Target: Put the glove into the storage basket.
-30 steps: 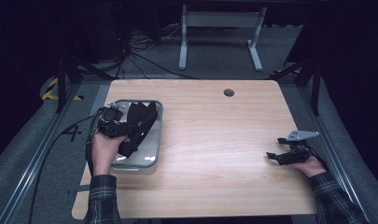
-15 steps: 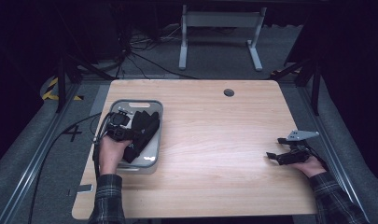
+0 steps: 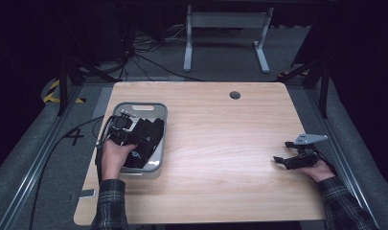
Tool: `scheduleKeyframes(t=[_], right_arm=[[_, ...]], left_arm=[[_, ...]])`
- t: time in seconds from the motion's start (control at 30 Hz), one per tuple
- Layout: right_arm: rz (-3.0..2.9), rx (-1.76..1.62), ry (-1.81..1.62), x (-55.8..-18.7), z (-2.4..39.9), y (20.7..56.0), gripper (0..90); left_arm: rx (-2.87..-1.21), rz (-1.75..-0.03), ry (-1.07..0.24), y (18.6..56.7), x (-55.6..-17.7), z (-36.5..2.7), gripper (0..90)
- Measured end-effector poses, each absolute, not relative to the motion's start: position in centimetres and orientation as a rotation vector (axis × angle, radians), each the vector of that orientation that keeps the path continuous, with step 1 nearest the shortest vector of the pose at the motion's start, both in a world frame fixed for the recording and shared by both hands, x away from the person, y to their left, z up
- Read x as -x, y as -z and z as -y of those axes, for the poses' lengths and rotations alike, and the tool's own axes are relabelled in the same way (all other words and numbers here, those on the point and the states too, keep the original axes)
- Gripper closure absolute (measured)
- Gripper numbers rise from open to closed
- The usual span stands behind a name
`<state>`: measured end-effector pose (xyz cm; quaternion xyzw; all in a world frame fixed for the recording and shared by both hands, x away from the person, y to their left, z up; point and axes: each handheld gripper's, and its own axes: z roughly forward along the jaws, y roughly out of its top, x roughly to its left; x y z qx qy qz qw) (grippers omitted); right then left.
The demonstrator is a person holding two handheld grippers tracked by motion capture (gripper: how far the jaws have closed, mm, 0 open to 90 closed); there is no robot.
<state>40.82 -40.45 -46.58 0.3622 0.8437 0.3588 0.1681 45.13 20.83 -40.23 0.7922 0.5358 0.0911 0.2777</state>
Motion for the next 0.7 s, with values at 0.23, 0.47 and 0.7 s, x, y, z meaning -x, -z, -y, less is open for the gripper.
scheduleKeyframes(t=[0.23,0.47,0.7], right_arm=[[-2.396,-1.036,-1.018,-40.8,40.5,46.6,12.2],[-2.397,-1.035,-1.018,-40.8,40.5,46.6,12.2],[-2.397,-1.035,-1.018,-40.8,40.5,46.6,12.2]], left_arm=[[-2.084,-1.376,-0.277,38.6,-44.5,-19.5,21.6],[-2.1,-1.249,-0.274,36.9,-43.9,-15.6,17.1],[-2.085,-1.125,-0.256,35.8,-43.1,-11.2,16.4]])
